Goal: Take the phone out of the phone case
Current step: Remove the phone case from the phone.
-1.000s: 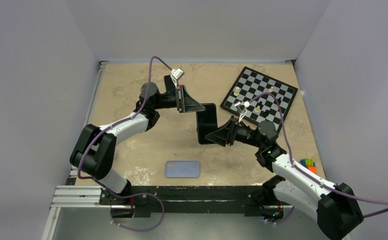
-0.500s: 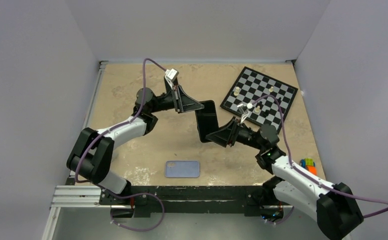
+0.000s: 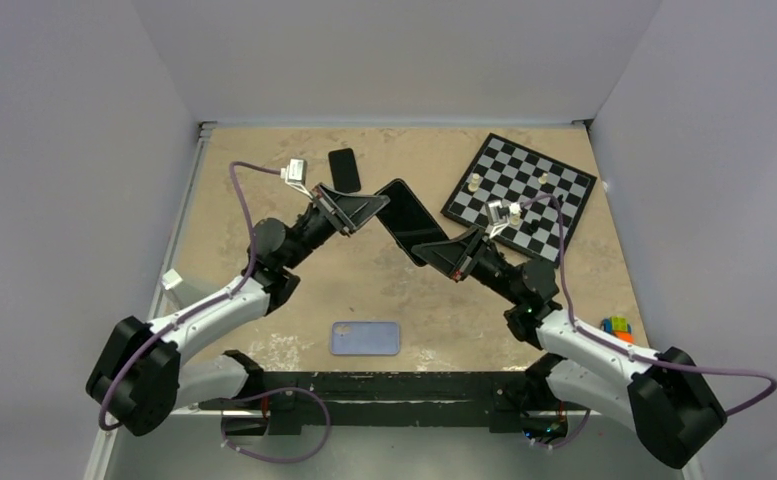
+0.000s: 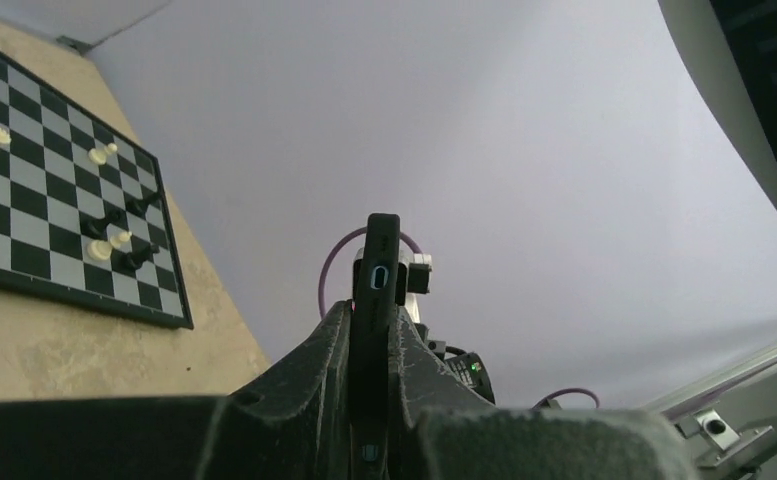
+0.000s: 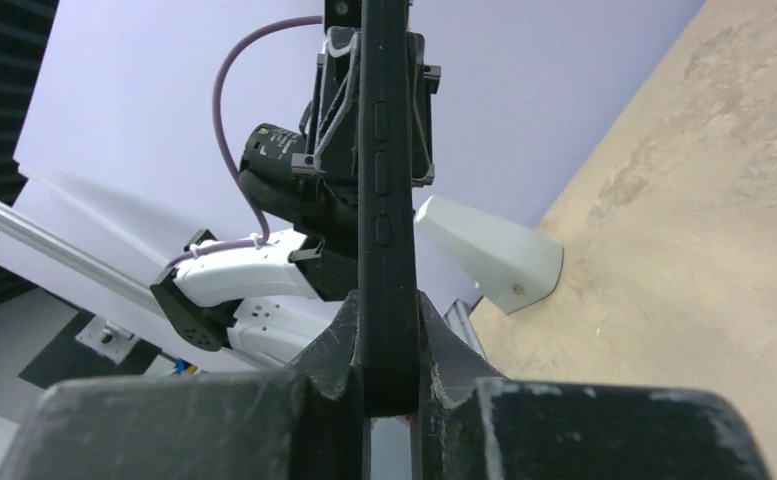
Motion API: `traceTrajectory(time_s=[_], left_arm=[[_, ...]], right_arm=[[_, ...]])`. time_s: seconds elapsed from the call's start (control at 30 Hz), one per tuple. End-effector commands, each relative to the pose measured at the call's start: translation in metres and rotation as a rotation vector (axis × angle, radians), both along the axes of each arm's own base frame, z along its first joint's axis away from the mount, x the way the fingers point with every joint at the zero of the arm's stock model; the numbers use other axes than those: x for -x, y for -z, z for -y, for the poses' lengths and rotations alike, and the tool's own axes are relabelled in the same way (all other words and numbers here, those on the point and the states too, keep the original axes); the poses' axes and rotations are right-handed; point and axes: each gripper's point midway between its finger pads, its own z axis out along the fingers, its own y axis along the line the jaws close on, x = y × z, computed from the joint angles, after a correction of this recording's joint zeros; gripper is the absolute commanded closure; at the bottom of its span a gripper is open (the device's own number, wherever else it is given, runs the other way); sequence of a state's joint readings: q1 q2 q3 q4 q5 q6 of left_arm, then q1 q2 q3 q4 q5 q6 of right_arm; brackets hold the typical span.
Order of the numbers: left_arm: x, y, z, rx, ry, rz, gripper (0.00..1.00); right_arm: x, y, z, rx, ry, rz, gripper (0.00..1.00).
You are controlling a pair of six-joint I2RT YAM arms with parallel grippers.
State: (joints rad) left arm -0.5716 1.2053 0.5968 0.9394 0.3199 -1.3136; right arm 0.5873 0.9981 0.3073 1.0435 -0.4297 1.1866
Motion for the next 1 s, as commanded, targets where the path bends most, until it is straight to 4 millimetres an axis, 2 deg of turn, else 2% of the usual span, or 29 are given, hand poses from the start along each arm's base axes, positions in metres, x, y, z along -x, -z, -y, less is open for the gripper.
traceTrajectory(time_s=[0.0, 0.07, 0.1, 0.13, 0.2, 0.27, 0.33, 0.37, 0.4, 0.47, 0.53, 0.63, 0.73, 0.8, 0.87, 0.93, 0.97], left_arm=[[0.006, -0.026, -0.007, 0.028, -0.063, 0.014, 0.85], [0.014, -0.011, -0.004, -0.058, -0.028, -0.012, 0.57], [0.019, 0.002, -0.007, -0.121, -0.032, -0.026, 0.37], [0.024, 0.016, -0.013, -0.2, -0.052, -0.033, 0.21], [0.029, 0.053, -0.043, -0.438, -0.171, -0.057, 0.11], [0.036, 0.08, -0.089, -0.676, -0.318, -0.067, 0.1], [0.042, 0.085, -0.129, -0.844, -0.44, -0.035, 0.09], [0.046, 0.079, -0.14, -0.91, -0.459, 0.045, 0.09], [0.05, 0.074, -0.142, -0.944, -0.446, 0.101, 0.1], [0.057, 0.061, -0.129, -0.973, -0.357, 0.225, 0.11], [0.066, 0.049, -0.101, -0.97, -0.192, 0.344, 0.14], [0.073, 0.04, -0.067, -0.966, 0.025, 0.421, 0.23], [0.077, 0.033, -0.041, -0.949, 0.199, 0.476, 0.24], [0.081, 0.033, -0.029, -0.929, 0.298, 0.493, 0.2], [0.088, 0.034, -0.016, -0.872, 0.398, 0.519, 0.08], [0.106, 0.036, -0.003, -0.784, 0.553, 0.532, 0.0], [0.112, 0.038, 0.001, -0.754, 0.613, 0.526, 0.0]], right_arm=[[-0.014, -0.056, 0.013, -0.121, 0.123, 0.103, 1.0], [-0.017, -0.065, 0.014, -0.071, 0.148, 0.143, 1.0], [-0.021, -0.066, 0.016, -0.021, 0.173, 0.155, 1.0], [-0.026, -0.066, 0.02, 0.04, 0.215, 0.159, 1.0], [-0.038, -0.058, 0.029, 0.182, 0.29, 0.145, 1.0], [-0.052, -0.044, 0.039, 0.372, 0.359, 0.132, 1.0], [-0.063, -0.018, 0.052, 0.62, 0.398, 0.083, 1.0], [-0.064, 0.0, 0.06, 0.75, 0.391, 0.055, 1.0], [-0.066, 0.009, 0.066, 0.846, 0.388, 0.042, 1.0], [-0.063, 0.026, 0.071, 1.018, 0.309, 0.052, 1.0], [-0.055, 0.031, 0.067, 1.095, 0.202, 0.078, 1.0], [-0.037, 0.033, 0.056, 1.118, 0.056, 0.132, 1.0], [-0.004, 0.041, 0.035, 1.12, -0.16, 0.19, 1.0], [0.015, 0.046, 0.02, 1.114, -0.28, 0.226, 1.0], [0.035, 0.043, 0.006, 1.053, -0.391, 0.27, 1.0], [0.056, 0.036, -0.005, 0.961, -0.5, 0.31, 1.0], [0.064, 0.033, -0.009, 0.921, -0.535, 0.33, 1.0]])
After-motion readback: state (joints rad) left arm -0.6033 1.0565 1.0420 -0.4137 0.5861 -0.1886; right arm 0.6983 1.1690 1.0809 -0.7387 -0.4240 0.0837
